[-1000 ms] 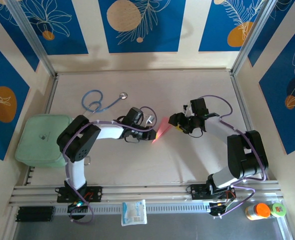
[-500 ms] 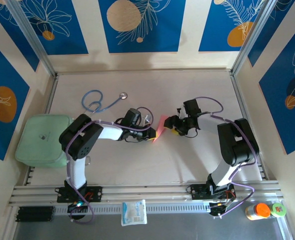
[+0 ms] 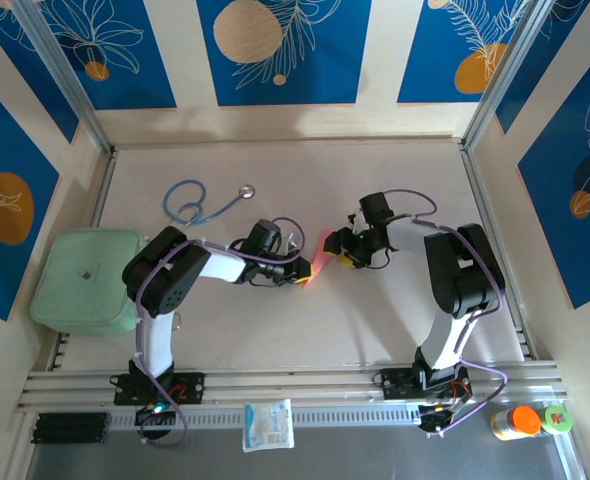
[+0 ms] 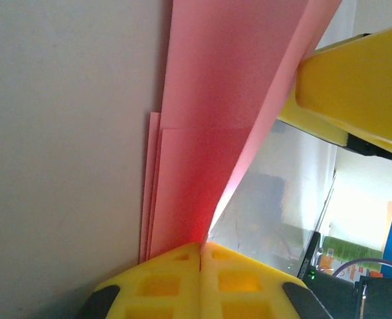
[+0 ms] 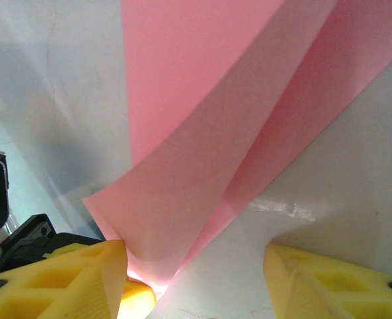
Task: Fold a paper plane with a square sheet of paper (pick it up from the middle)
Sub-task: Fold the wing for the fifth time at the center of the table.
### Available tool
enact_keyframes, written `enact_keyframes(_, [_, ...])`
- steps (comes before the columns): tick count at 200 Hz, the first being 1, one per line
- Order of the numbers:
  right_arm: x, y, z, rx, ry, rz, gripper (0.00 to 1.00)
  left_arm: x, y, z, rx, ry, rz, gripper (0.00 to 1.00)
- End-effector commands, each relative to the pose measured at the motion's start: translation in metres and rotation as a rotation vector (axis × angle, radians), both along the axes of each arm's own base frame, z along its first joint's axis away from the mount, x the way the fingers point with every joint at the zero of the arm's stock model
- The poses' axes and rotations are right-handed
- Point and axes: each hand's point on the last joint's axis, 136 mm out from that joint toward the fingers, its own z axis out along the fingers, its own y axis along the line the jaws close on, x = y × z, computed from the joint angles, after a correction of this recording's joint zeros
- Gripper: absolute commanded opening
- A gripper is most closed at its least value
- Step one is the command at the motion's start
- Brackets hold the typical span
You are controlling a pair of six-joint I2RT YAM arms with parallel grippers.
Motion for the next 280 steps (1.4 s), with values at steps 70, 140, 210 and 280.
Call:
enact_keyframes(70, [-0.004,-0.003,-0.043,-0.208,0.128,-0.037,0.59,-0.003,0.008,-0.006,-0.002,0.017,0.01,0.16])
enact_keyframes(140, [-0.004,-0.003,-0.051,-0.278,0.171,-0.034,0.59,-0.003,0.012,0.007,0.004,-0.019,0.02,0.23])
enact_keyframes(210, [-0.005,-0.001,-0.053,-0.299,0.188,-0.024,0.59,-0.001,0.019,0.013,0.052,-0.076,0.018,0.29])
enact_keyframes(280, [-0.006,-0.002,-0.057,-0.313,0.221,-0.043,0.6,0.0,0.013,0.016,0.201,-0.241,-0.064,0.45])
